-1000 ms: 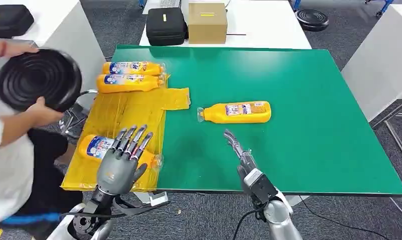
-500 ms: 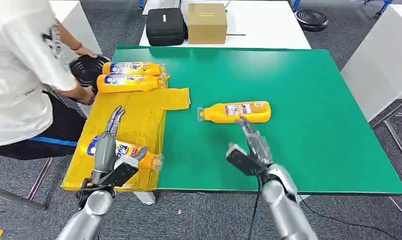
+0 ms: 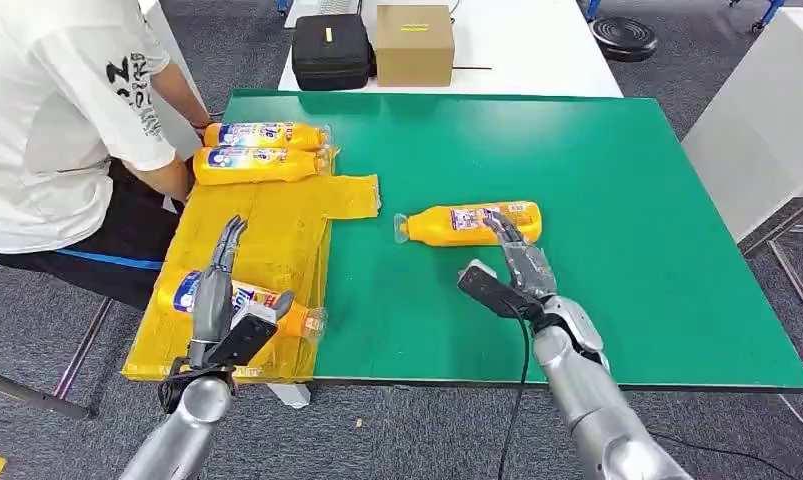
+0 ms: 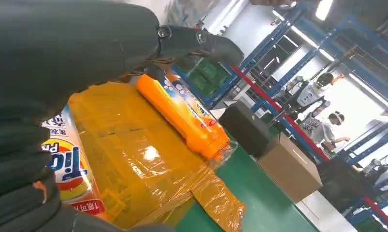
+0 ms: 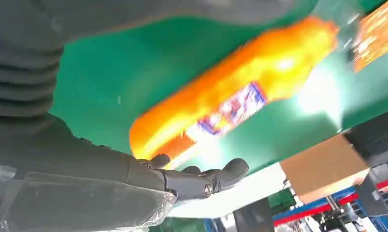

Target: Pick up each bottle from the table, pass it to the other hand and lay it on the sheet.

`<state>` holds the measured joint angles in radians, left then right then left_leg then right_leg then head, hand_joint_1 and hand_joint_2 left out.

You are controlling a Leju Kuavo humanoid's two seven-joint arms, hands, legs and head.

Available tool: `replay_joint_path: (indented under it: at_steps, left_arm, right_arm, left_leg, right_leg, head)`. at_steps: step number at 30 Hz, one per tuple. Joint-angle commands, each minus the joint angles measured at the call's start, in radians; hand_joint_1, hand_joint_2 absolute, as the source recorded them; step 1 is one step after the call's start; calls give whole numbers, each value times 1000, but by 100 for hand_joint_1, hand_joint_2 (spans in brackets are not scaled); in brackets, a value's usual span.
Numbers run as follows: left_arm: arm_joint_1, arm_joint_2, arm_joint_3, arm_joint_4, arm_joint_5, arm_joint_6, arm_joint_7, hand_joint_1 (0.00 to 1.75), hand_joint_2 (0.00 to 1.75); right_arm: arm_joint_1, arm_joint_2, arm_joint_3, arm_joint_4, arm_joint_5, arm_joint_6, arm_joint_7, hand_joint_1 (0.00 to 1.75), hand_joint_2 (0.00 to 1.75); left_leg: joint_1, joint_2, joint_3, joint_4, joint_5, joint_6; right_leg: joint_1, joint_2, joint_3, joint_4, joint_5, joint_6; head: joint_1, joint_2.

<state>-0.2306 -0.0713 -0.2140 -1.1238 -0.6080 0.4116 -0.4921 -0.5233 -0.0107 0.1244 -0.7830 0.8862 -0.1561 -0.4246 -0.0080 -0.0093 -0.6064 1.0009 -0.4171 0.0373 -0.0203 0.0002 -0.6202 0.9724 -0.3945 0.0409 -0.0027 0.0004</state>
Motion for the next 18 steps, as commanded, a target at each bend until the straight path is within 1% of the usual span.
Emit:
replay_joint_path:
  at_steps: [1, 6, 7, 11, 15, 18]
  left_arm:
    - [-119, 3, -24, 173, 21, 4, -15, 0, 175]
    - [-135, 12, -39, 211, 21, 46, -21, 0, 175]
    - [-132, 13, -40, 209, 22, 49, -18, 0, 175]
    - [-144, -1, -47, 220, 13, 49, -8, 0, 175]
    - [-160, -11, -55, 239, 2, 49, 0, 0, 175]
    - [-170, -19, -57, 257, -7, 43, 4, 0, 175]
  right_arm:
    - [-263, -68, 126, 342, 89, 49, 22, 0, 175]
    - [-343, -81, 177, 416, 141, 74, 24, 0, 175]
    - [-370, -81, 193, 429, 163, 64, 35, 0, 175]
    - [-434, -90, 217, 460, 197, 92, 67, 0, 175]
    - [-439, -93, 213, 478, 194, 123, 67, 0, 175]
    - [-449, -90, 207, 497, 199, 153, 100, 0, 175]
  left_leg:
    - [1, 1, 2, 2, -1, -2]
    - [1, 1, 3, 1, -1, -2]
    - [0, 1, 2, 1, 0, -2]
    - [1, 2, 3, 2, -2, -2]
    - [1, -1, 1, 2, -1, -2]
    - [1, -1, 2, 1, -1, -2]
  right_leg:
    - [2, 0, 2, 1, -1, -1]
    - [1, 0, 3, 1, -1, -1]
    - [0, 0, 1, 1, 0, -1]
    - [1, 1, 3, 2, -1, -1]
    - [1, -1, 2, 1, -1, -1]
    - [1, -1, 3, 0, -1, -1]
  head:
    - [0, 0]
    - [0, 0]
    - [0, 0]
    - [0, 0]
    - [0, 0]
    - [0, 0]
